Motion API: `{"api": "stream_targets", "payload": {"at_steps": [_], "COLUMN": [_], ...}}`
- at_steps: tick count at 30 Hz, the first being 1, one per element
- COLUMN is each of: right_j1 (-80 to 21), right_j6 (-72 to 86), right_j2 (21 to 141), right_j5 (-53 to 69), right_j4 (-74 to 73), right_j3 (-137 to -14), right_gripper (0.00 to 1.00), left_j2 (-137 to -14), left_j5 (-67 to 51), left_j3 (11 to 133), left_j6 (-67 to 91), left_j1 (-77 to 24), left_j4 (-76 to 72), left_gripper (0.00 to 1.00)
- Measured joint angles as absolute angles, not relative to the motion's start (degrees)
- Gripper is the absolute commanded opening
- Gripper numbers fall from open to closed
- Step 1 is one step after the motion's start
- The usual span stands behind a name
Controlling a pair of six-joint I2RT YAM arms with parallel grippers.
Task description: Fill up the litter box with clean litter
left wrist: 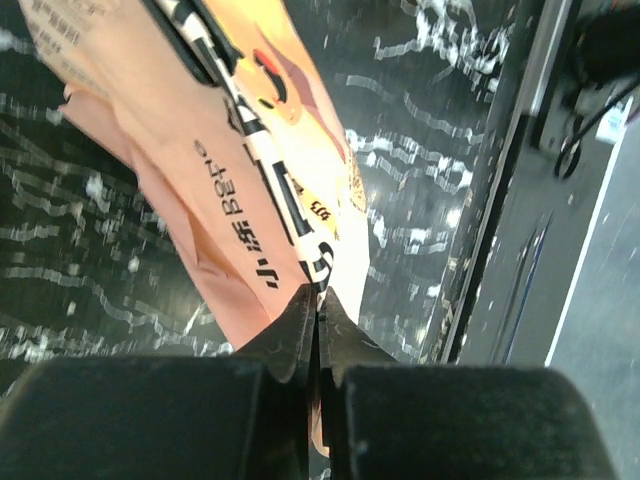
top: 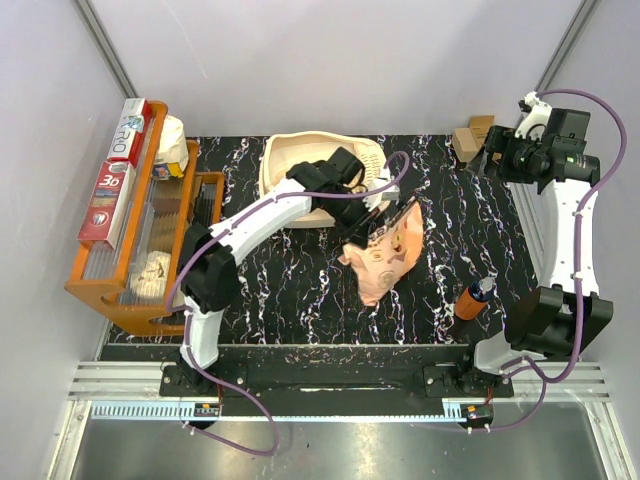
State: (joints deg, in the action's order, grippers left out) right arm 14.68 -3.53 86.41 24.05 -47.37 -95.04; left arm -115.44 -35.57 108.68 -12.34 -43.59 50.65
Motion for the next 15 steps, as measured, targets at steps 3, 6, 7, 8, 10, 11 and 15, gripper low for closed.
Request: {"api": "stream_targets", "payload": {"at_steps": [3,6,7,8,10,11,15], "right_j1": [14.7,14.7,14.7,14.7,14.7,14.7,14.7], "right_j6": [-2.8,-2.3,-2.2,-2.1,-1.9,-1.8,-1.6], "right_j2": [86.4,86.3,86.3,86.3,86.3,86.3,86.3], "right_j5": [25.5,26.6,26.7,26.8,27.1,27.2,27.8], "right_j4": [-47.2,-46.9,-46.9,-46.7,-46.5,-46.3,-46.3], "right_j3": [-94.8,-94.3,-94.2,-93.9,-93.5,-93.2,-92.5], "right_gripper": [0.88,0.88,0.88,0.88,0.88,0.88,0.88], "left_j2": [-113.3,-111.7,-111.2,-110.7,-109.9,-109.6,-109.5], "left_j5": [-33.9,-30.8,-29.4,-28.0,-25.1,-24.1,-20.7], "left_j3": [108.2,108.2,108.2,108.2,108.2,108.2,108.2], "left_j6": [-19.2,-26.7,-29.3,-32.3,-37.3,-39.3,-45.7], "left_j1": [-41.6,-39.7,-39.4,-39.0,-38.4,-38.2,-38.0], "left_j4": [57.6,62.8,64.2,65.6,67.7,68.3,69.8], "left_gripper": [0.0,0.0,0.0,0.0,0.0,0.0,0.0]}}
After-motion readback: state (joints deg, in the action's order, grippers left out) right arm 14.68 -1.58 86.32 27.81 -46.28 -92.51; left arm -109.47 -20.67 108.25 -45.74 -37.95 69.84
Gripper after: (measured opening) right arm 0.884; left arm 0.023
